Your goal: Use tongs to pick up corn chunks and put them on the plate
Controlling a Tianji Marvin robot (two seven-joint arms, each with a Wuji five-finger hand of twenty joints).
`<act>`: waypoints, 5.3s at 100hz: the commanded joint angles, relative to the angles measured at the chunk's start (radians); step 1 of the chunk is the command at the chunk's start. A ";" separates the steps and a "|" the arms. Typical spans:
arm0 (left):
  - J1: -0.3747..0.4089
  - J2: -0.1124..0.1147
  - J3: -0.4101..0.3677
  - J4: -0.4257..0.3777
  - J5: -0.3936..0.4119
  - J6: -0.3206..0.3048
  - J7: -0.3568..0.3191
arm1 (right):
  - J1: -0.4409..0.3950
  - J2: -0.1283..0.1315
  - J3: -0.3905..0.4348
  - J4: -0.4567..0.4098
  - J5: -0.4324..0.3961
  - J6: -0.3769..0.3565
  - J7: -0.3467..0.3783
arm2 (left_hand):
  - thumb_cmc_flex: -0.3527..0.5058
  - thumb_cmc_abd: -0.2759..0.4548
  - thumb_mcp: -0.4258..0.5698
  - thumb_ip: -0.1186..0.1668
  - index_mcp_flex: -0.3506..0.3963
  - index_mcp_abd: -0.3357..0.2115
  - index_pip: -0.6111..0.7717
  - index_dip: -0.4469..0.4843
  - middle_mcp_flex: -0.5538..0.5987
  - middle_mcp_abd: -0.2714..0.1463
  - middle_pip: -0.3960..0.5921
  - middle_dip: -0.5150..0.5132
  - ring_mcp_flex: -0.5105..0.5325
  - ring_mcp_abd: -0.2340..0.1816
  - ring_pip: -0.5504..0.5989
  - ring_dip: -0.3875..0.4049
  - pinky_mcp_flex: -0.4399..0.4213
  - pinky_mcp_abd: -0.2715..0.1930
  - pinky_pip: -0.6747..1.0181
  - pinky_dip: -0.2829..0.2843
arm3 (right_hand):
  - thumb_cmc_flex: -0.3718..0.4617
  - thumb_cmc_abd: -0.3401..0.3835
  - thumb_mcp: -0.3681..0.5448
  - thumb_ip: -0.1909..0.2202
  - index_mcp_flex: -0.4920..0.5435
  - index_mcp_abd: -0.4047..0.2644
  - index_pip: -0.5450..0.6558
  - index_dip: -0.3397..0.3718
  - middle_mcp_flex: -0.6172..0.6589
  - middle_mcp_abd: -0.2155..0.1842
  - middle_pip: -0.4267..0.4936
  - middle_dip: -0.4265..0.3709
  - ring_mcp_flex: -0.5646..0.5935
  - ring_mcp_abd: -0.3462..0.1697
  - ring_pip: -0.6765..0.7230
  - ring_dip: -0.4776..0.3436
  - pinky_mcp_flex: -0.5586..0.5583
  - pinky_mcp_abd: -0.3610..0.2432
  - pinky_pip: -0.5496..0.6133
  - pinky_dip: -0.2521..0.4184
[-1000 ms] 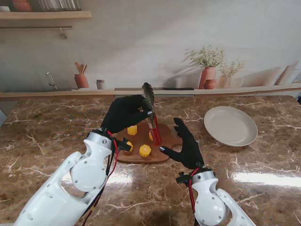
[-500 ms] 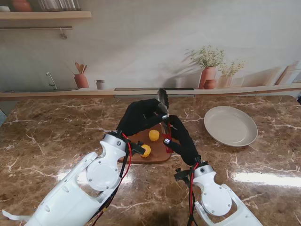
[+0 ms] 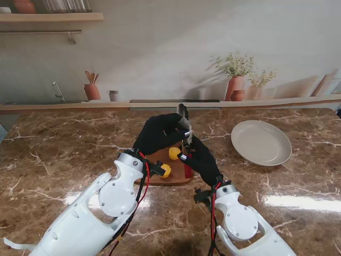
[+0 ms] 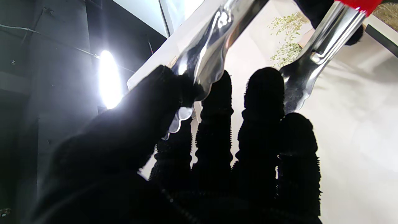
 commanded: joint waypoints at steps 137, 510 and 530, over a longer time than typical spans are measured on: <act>0.010 -0.006 -0.003 0.021 0.020 -0.011 0.022 | -0.037 -0.005 0.037 0.009 0.191 -0.028 0.078 | 0.068 0.043 0.051 0.008 0.038 -0.130 0.049 0.014 0.044 -0.006 0.000 0.005 -0.021 0.027 -0.027 -0.002 -0.053 -0.034 0.016 0.041 | 0.136 0.003 -0.096 -0.063 0.250 -0.208 0.176 0.109 0.213 -0.088 -0.075 -0.089 0.288 -0.108 0.293 0.084 0.357 -0.057 0.534 -0.017; 0.397 0.093 -0.393 -0.095 0.199 -0.051 -0.152 | 0.087 0.064 -0.161 0.133 -0.859 0.582 -0.103 | -0.219 0.135 -0.316 0.130 -0.302 0.121 -0.615 -0.540 -0.792 -0.076 -0.130 -0.546 -0.809 -0.195 -0.632 -0.542 -0.541 -0.177 -0.832 -0.387 | 0.251 -0.108 0.424 -0.184 0.524 -0.448 0.674 -0.308 0.635 -0.155 -0.054 0.038 0.594 -0.197 0.716 0.190 0.765 -0.339 1.108 0.134; 0.400 0.092 -0.392 -0.097 0.182 -0.049 -0.153 | 0.074 0.075 -0.144 0.113 -0.864 0.557 -0.062 | -0.210 0.170 -0.349 0.132 -0.298 0.125 -0.617 -0.538 -0.793 -0.072 -0.134 -0.546 -0.813 -0.196 -0.635 -0.544 -0.542 -0.182 -0.856 -0.381 | 0.234 0.056 0.398 -0.195 0.526 -0.414 0.686 -0.391 0.645 -0.135 -0.066 0.029 0.596 -0.165 0.716 0.194 0.762 -0.320 1.124 0.136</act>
